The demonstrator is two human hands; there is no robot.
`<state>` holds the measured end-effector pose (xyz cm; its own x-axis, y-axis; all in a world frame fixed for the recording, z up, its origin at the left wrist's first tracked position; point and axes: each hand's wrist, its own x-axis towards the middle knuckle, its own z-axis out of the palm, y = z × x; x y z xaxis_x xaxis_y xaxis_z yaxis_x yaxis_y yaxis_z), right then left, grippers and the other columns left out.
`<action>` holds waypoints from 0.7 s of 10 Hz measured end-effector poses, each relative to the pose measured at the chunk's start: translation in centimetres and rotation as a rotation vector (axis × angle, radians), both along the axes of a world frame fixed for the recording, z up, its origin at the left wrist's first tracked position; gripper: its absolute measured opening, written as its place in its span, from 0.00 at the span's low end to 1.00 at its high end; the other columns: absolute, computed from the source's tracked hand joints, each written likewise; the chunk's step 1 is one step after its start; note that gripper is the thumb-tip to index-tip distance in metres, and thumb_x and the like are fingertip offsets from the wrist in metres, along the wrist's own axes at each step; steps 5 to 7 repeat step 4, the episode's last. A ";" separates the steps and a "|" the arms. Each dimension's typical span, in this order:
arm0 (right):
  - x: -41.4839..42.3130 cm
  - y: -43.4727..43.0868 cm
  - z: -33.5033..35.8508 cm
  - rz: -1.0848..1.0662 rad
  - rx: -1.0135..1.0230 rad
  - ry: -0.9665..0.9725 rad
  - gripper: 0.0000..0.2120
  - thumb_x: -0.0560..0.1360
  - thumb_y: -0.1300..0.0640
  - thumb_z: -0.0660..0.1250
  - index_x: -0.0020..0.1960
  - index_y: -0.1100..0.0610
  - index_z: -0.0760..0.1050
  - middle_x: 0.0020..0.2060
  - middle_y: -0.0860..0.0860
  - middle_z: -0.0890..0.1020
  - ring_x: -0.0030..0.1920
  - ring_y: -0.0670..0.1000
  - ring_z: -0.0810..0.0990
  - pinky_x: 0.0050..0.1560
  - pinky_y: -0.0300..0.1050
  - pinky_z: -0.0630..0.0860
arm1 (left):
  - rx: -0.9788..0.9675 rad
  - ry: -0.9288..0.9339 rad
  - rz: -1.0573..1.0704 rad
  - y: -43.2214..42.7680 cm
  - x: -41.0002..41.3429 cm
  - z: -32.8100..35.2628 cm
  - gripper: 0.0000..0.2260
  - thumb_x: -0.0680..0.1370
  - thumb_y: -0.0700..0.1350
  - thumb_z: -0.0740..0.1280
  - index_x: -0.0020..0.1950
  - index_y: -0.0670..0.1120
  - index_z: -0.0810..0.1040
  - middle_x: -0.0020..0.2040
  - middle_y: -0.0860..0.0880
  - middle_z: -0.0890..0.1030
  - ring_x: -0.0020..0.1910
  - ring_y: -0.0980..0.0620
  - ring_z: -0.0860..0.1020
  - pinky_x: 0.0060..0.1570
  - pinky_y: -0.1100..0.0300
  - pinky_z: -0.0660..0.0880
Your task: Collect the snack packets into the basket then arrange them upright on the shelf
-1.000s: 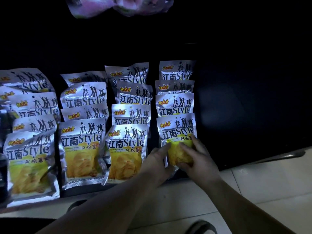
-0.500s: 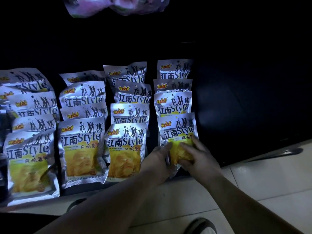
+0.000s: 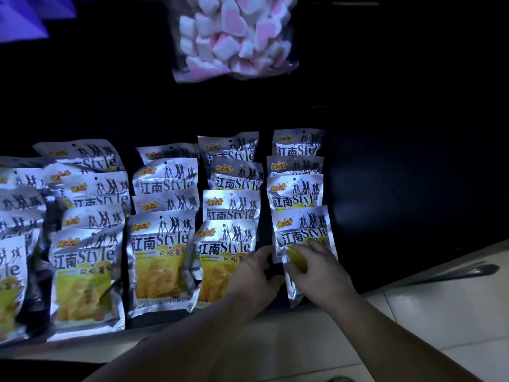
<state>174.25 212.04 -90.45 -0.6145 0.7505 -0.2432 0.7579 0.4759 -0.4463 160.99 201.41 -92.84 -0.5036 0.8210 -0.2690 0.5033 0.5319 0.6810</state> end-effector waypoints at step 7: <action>-6.7 -4.6 2.4 0.073 -0.242 0.017 0.22 0.77 0.33 0.58 0.65 0.40 0.76 0.64 0.43 0.78 0.64 0.49 0.77 0.62 0.51 0.76 | -0.046 -0.061 0.155 -5.9 -5.6 3.7 0.26 0.77 0.50 0.69 0.74 0.56 0.69 0.65 0.50 0.79 0.55 0.49 0.83 0.52 0.59 0.80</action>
